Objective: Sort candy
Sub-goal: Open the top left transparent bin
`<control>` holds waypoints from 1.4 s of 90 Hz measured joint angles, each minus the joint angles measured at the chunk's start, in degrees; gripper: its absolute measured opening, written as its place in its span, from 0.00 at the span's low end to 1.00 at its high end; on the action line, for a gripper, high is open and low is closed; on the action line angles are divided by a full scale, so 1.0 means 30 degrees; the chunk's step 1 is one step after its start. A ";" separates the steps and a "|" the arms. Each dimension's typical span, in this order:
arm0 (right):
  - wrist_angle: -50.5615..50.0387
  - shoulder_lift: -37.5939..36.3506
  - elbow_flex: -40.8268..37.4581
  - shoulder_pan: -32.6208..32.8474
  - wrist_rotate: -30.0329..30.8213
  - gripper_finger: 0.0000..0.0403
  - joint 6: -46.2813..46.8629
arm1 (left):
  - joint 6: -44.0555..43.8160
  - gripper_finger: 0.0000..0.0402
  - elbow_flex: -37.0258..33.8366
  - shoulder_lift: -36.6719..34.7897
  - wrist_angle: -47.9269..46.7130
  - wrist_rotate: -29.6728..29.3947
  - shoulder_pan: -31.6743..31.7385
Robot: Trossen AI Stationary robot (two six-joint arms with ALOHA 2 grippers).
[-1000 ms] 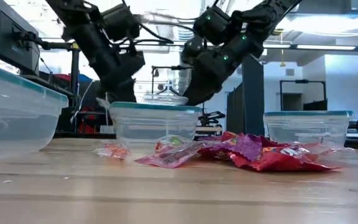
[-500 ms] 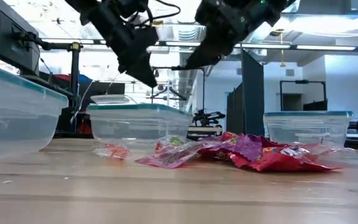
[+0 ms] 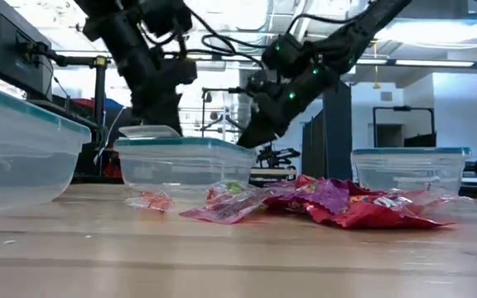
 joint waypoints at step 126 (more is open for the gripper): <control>1.5634 0.1157 -0.8609 0.3552 0.1935 0.45 0.7124 | 0.4751 0.17 0.1409 0.3052 0.3685 0.5829 0.2538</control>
